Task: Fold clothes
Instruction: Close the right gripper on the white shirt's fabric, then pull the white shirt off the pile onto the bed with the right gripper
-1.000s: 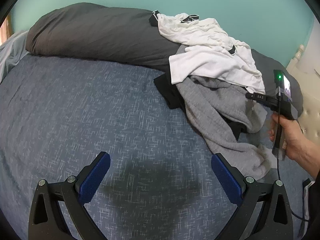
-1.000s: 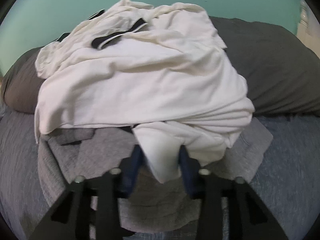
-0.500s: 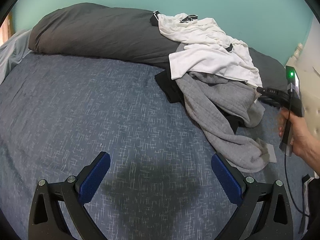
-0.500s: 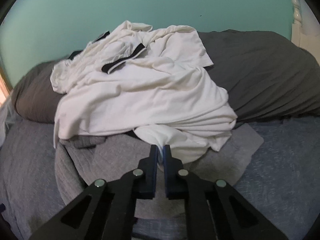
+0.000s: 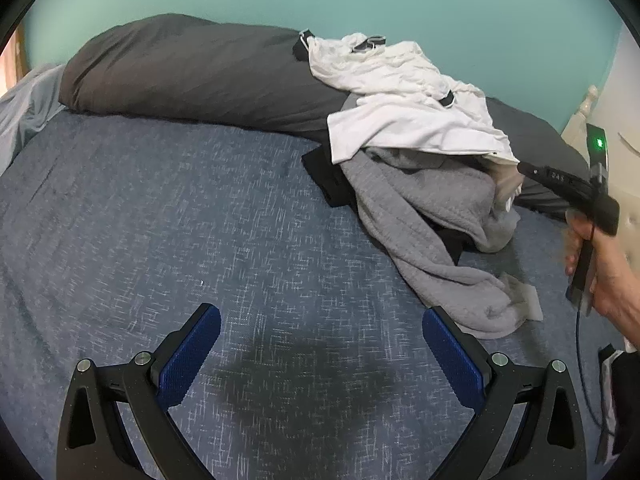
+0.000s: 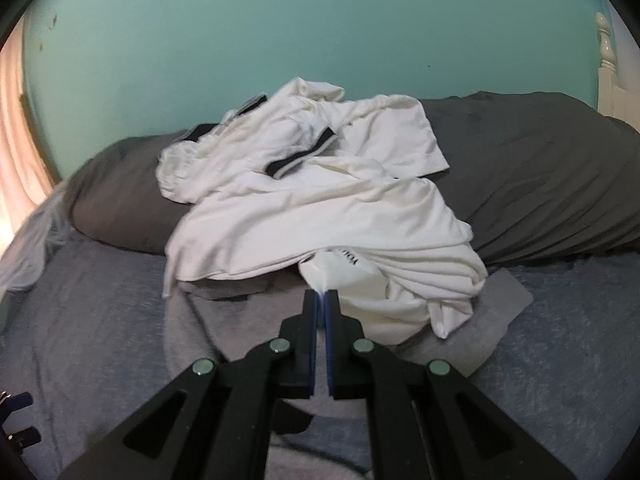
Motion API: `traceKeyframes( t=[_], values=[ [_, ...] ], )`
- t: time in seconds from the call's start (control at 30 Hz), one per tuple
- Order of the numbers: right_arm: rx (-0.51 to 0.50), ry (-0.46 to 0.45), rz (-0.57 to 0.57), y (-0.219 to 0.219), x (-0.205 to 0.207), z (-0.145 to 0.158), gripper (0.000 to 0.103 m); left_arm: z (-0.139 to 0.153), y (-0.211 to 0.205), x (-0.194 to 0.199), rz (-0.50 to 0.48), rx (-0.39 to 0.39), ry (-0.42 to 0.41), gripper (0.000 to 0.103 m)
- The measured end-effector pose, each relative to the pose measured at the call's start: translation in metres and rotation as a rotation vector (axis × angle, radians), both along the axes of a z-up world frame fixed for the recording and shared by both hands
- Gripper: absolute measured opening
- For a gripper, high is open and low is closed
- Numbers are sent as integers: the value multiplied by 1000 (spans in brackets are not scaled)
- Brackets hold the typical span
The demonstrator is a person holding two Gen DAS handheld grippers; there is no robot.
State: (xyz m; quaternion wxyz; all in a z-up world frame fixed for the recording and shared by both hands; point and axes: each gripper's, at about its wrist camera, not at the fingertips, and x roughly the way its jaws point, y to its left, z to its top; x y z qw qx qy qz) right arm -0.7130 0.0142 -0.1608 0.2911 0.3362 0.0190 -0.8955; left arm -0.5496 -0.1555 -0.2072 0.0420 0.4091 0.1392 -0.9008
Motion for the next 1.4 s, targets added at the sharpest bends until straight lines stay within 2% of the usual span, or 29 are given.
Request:
traceKeyframes(
  t=[0.4, 0.63, 0.87, 1.1, 1.23, 1.4],
  values=[
    [-109, -38, 136, 27, 102, 11, 3, 33, 15, 57, -8, 3, 49, 103],
    [-184, -108, 198, 45, 180, -6, 3, 40, 26, 104, -19, -6, 83, 103],
    [-253, -144, 257, 59, 265, -17, 3, 31, 31, 160, -20, -5, 110, 103],
    [-304, -161, 301, 68, 327, -29, 3, 8, 35, 203, -14, 3, 117, 103],
    [-305, -138, 332, 72, 356, -24, 3, 3, 39, 228, -13, 7, 131, 103],
    [-331, -100, 343, 84, 389, -5, 3, -3, 43, 260, -13, 11, 150, 103]
  ],
)
